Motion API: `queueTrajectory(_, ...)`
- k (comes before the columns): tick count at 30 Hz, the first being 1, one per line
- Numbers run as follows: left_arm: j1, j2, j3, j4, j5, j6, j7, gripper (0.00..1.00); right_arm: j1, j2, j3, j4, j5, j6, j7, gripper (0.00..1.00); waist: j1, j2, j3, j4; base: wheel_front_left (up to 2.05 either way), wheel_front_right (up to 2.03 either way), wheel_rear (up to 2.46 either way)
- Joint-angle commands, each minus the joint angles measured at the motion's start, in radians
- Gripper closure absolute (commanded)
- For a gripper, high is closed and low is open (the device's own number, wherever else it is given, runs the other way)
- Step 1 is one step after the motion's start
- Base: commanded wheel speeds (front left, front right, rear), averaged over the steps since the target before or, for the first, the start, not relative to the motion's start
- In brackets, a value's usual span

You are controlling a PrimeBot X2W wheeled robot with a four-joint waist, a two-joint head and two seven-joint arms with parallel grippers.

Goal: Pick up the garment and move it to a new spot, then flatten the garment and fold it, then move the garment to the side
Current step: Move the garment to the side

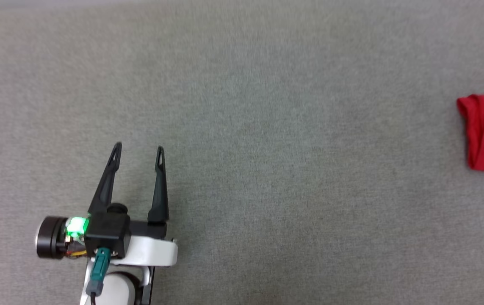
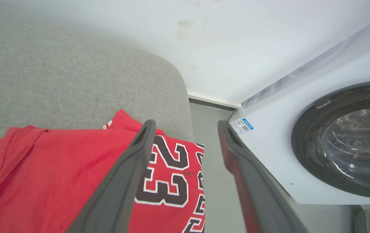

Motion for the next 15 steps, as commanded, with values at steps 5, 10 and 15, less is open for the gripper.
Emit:
queueTrajectory(5,0.062,-0.003,0.009,0.011,-0.009,0.010,-0.002,0.00,0.062,0.097,-0.104,-0.101,-0.100,-0.002,-0.174,0.00,-0.0001,0.0000,-0.119,0.014,0.00,0.00,0.00)
queueTrajectory(10,0.114,0.000,0.020,0.025,-0.019,0.009,-0.002,0.00,0.145,0.238,-0.170,-0.234,-0.182,-0.002,-0.309,0.00,-0.0001,0.0000,-0.191,0.026,0.00,0.00,0.00)
queueTrajectory(15,0.149,0.001,0.037,0.041,-0.030,0.005,-0.002,0.00,0.252,0.381,-0.198,-0.375,-0.228,-0.002,-0.412,0.00,-0.0001,0.0000,-0.250,0.044,0.00,0.00,0.00)
